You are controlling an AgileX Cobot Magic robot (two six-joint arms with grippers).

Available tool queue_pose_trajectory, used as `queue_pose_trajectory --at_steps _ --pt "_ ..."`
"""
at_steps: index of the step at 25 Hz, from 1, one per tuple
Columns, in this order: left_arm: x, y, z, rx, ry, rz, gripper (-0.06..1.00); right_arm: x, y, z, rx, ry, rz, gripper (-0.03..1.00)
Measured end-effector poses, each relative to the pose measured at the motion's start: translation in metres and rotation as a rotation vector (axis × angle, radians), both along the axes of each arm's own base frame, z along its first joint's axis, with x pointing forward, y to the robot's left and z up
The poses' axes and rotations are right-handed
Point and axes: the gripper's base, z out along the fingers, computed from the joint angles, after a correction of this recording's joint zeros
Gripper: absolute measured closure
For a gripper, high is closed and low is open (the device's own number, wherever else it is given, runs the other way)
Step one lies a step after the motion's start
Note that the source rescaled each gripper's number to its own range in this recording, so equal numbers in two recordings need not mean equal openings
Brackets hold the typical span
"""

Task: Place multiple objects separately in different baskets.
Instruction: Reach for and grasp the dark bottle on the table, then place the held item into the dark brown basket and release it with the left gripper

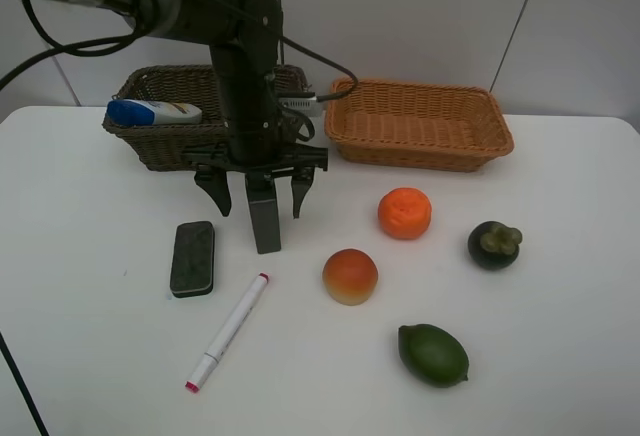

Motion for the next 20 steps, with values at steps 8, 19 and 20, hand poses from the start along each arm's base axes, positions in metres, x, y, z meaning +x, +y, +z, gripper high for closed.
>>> queue_pose_trajectory --at_steps 8,19,20 --pt "0.001 -0.001 0.0 -0.006 -0.009 0.001 0.32 0.0 0.0 0.0 0.0 0.0 0.0 -0.03" --pt "0.009 -0.005 0.036 -0.049 -0.069 -0.084 0.6 0.0 0.0 0.0 0.0 0.0 0.0 -0.03" --pt "0.015 -0.008 0.05 -0.074 -0.118 -0.098 0.6 0.0 0.0 0.0 0.0 0.0 0.0 -0.03"
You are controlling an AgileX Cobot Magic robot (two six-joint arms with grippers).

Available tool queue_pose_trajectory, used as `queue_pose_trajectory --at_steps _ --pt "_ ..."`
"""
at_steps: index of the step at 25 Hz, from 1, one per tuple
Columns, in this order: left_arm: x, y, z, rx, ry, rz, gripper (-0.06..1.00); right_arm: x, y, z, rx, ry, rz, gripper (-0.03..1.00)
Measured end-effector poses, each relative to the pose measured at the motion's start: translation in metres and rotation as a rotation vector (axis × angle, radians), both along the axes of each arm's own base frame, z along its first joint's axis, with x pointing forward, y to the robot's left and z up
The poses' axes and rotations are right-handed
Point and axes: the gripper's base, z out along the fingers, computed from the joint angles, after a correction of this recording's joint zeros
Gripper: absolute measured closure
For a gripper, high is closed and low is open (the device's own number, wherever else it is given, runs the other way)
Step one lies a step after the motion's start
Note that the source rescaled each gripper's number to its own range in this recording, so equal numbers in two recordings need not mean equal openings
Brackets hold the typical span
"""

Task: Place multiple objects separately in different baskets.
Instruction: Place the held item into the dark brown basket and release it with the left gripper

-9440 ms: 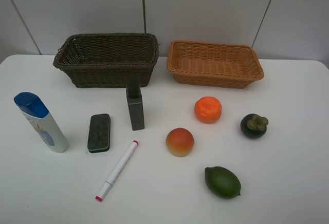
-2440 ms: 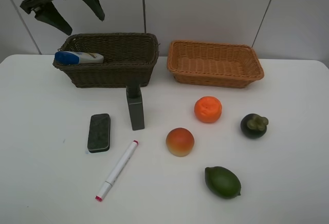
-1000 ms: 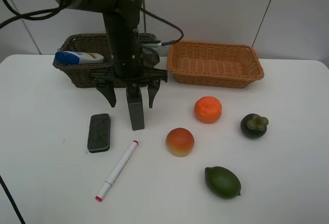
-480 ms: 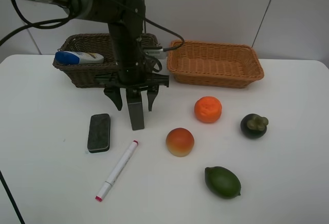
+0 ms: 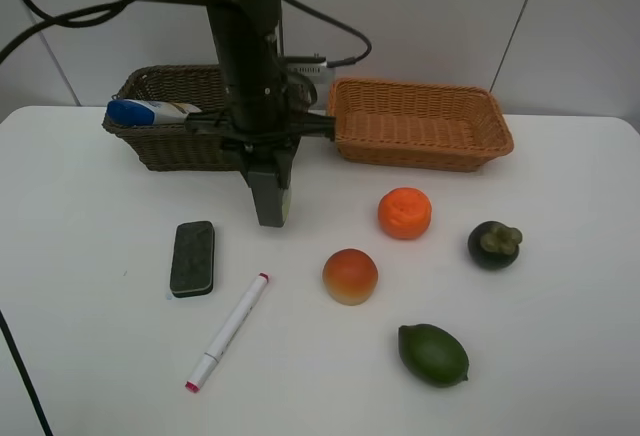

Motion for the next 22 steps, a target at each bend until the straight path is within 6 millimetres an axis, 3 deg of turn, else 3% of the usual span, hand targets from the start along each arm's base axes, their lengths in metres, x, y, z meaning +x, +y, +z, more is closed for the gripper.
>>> queue_pose_trajectory --at_steps 3,5,9,12,15,22 --pt "0.02 -0.003 0.046 -0.082 -0.16 -0.023 0.6 0.0 0.0 0.0 0.0 0.0 0.0 -0.03" --pt "0.037 0.005 0.073 -0.132 -0.27 0.004 0.6 0.0 0.0 0.0 0.0 0.0 0.0 -0.03" --pt "0.068 0.039 0.095 -0.171 -0.411 0.088 0.6 0.0 0.0 0.0 0.0 0.0 0.0 -0.03" --pt "0.084 0.069 0.088 -0.145 -0.414 0.155 0.6 0.0 0.0 0.0 0.0 0.0 0.0 -0.03" --pt "0.098 0.087 0.067 -0.105 -0.376 0.193 0.6 0.0 0.0 0.0 0.0 0.0 0.0 -0.03" --pt "0.111 0.106 0.031 -0.008 -0.313 0.213 0.6 0.0 0.0 0.0 0.0 0.0 0.0 -0.03"
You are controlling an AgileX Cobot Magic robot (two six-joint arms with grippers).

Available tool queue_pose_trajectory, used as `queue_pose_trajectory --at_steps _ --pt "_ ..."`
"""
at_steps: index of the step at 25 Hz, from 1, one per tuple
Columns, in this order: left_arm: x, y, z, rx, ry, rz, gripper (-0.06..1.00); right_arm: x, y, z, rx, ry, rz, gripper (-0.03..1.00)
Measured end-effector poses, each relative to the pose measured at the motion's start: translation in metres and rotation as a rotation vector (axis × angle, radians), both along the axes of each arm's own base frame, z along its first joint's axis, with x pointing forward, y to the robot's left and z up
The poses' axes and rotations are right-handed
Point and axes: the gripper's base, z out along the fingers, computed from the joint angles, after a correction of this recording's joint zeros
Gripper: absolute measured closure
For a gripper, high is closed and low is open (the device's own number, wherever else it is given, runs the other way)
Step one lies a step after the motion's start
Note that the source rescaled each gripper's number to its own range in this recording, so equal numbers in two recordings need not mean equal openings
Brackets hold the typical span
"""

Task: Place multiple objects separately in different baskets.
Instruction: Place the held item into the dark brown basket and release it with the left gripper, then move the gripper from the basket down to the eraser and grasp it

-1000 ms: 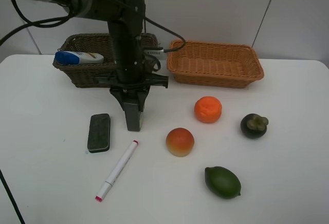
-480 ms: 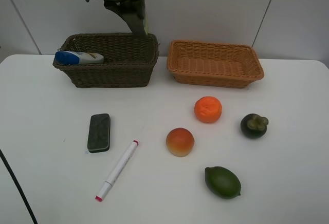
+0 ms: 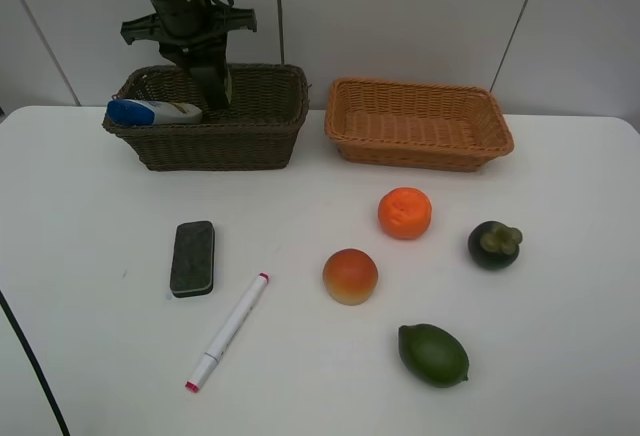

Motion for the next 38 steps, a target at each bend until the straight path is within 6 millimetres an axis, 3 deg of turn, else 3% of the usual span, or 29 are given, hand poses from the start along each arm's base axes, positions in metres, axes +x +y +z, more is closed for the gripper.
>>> queue_pose_trajectory --at_steps 8,10,13,16,20,24,28,31,35,38 --pt "0.003 0.023 -0.01 0.098 0.054 0.027 0.6 0.0 0.0 0.0 0.0 0.0 0.0 -0.03" --pt "0.003 0.024 -0.01 0.105 0.052 0.028 0.51 0.0 0.0 0.0 0.0 0.0 0.0 -0.03" --pt "0.003 0.025 -0.01 0.111 0.051 0.028 0.24 0.0 0.0 0.0 0.0 0.0 0.0 -0.03" --pt "0.003 0.025 -0.007 0.112 0.053 0.029 0.13 0.0 0.0 0.0 0.0 0.0 0.0 -0.03" --pt "0.004 0.024 0.017 0.09 0.03 0.04 0.11 0.0 0.0 0.0 0.0 0.0 0.0 -0.03" --pt "0.001 0.017 0.061 -0.015 -0.048 0.026 0.11 0.0 0.0 0.0 0.0 0.0 0.0 -0.03" --pt "-0.015 0.003 0.096 -0.137 -0.093 -0.027 0.11 0.0 0.0 0.0 0.0 0.0 0.0 -0.03" --pt "-0.031 -0.009 0.106 -0.155 -0.087 -0.076 0.11 0.0 0.0 0.0 0.0 0.0 0.0 -0.03" --pt "-0.065 -0.017 0.103 -0.147 -0.003 -0.112 0.11 0.0 0.0 0.0 0.0 0.0 0.0 -0.03" --pt "-0.096 -0.012 0.09 -0.131 0.099 -0.086 0.11 0.0 0.0 0.0 0.0 0.0 0.0 -0.03"
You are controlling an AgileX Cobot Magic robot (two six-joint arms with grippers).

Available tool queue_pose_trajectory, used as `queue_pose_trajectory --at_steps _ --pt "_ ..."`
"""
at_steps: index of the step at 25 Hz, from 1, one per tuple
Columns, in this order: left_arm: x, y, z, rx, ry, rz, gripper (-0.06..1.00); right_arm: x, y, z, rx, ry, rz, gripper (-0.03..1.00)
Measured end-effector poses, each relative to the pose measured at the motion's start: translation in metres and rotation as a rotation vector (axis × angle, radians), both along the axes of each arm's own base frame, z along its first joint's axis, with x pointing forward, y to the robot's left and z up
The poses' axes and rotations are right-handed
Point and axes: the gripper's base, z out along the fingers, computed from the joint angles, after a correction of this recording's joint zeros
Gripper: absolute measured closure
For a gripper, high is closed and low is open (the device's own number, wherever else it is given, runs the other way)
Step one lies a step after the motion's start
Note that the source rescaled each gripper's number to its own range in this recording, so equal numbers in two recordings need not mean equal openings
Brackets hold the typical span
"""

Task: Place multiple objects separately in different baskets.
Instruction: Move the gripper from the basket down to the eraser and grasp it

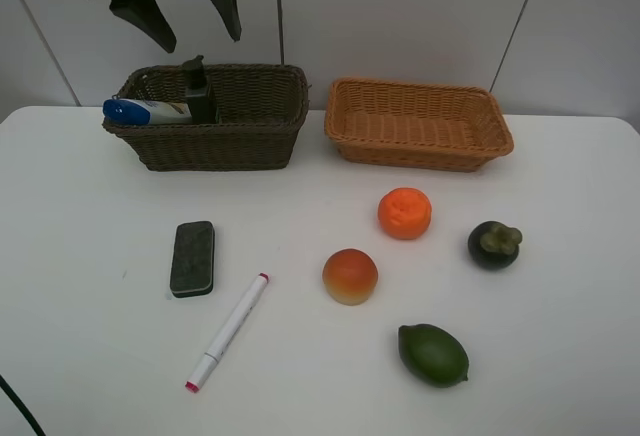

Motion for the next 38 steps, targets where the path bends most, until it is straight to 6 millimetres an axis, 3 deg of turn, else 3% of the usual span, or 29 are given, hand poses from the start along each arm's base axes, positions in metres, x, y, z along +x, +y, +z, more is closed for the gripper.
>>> queue_pose_trajectory --at_steps 3,9,12,20,30,38 --pt "-0.029 0.008 -0.022 0.013 0.121 0.025 0.11 0.0 0.0 0.0 0.0 0.0 0.0 -0.03" --pt "-0.079 0.01 -0.09 0.109 0.393 0.017 0.11 0.0 0.0 0.0 0.0 0.0 0.0 -0.03" --pt "-0.093 0.007 -0.116 0.12 0.401 0.029 0.11 0.0 0.0 0.0 0.0 0.0 0.0 -0.03" --pt "-0.106 0.013 -0.161 0.081 0.296 0.101 0.11 0.0 0.0 0.0 0.0 0.0 0.0 -0.03" --pt "-0.1 0.013 -0.167 0.051 0.208 0.146 0.11 0.0 0.0 0.0 0.0 0.0 0.0 -0.03" --pt "-0.095 0.011 -0.204 0.094 0.269 0.152 0.11 0.0 0.0 0.0 0.0 0.0 0.0 -0.03"
